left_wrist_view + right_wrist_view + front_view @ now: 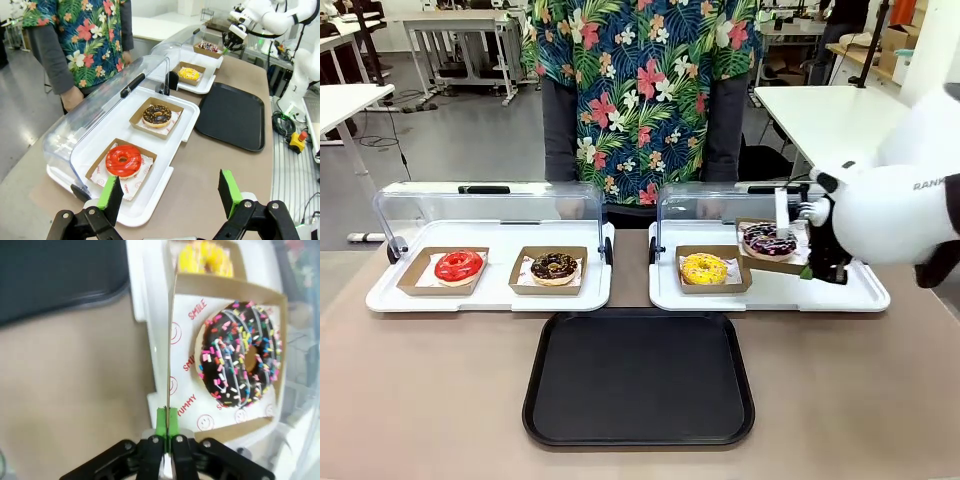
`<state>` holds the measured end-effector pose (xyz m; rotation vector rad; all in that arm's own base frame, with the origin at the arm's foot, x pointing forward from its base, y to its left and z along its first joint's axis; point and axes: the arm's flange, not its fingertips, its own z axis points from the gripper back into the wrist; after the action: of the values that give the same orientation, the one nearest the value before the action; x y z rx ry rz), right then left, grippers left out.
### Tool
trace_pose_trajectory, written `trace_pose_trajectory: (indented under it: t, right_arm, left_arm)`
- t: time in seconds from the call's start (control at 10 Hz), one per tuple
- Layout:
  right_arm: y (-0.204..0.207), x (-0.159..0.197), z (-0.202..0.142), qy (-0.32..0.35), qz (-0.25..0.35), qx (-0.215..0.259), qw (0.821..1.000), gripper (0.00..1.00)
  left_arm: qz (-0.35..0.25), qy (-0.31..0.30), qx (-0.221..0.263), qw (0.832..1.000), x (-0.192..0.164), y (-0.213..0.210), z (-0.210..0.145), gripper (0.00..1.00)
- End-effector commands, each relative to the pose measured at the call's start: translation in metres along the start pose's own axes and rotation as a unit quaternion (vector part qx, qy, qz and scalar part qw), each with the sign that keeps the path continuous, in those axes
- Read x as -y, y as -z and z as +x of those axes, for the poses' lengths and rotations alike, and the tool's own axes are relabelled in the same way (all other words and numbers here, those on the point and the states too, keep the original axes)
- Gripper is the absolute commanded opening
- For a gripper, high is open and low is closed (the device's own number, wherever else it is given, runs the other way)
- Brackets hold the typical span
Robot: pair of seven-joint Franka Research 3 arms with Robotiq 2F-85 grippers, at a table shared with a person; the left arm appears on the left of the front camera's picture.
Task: Move the fourth donut from the left to the tray.
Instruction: Pick up the Paper togo box containing the Donut indicated by the person and place it on the Handle tray.
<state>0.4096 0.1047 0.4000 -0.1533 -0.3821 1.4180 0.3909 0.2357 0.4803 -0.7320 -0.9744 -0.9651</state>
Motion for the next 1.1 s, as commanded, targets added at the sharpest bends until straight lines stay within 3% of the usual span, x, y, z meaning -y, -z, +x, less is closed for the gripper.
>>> trace_pose_trajectory:
  t: [0.0, 0.3, 0.4, 0.5, 0.8, 1.0]
  right_arm:
    - [-0.002, -0.057, 0.021, 0.011, -0.005, -0.012, 1.000, 0.02]
    - [-0.008, -0.082, 0.037, -0.011, -0.003, 0.010, 1.000, 0.02]
    - [-0.009, -0.081, 0.035, -0.028, 0.007, 0.043, 0.999, 0.02]
    - [-0.004, -0.034, 0.065, -0.014, 0.008, 0.005, 1.000, 0.02]
    - [-0.004, -0.037, 0.070, -0.020, 0.012, 0.014, 1.000, 0.02]
    - [0.009, -0.101, 0.112, -0.013, -0.051, 0.000, 0.999, 0.02]
  left_arm:
    - [-0.004, -0.002, 0.004, 1.000, 0.001, -0.001, 0.002, 1.00]
    - [-0.004, -0.002, 0.004, 1.000, 0.001, -0.001, 0.002, 1.00]
    - [-0.004, -0.002, 0.004, 1.000, 0.001, -0.001, 0.002, 1.00]
    - [-0.004, -0.002, 0.004, 1.000, 0.001, -0.001, 0.002, 1.00]
    - [-0.004, -0.002, 0.004, 1.000, 0.001, -0.001, 0.002, 1.00]
    - [-0.004, -0.002, 0.004, 1.000, 0.001, -0.001, 0.002, 1.00]
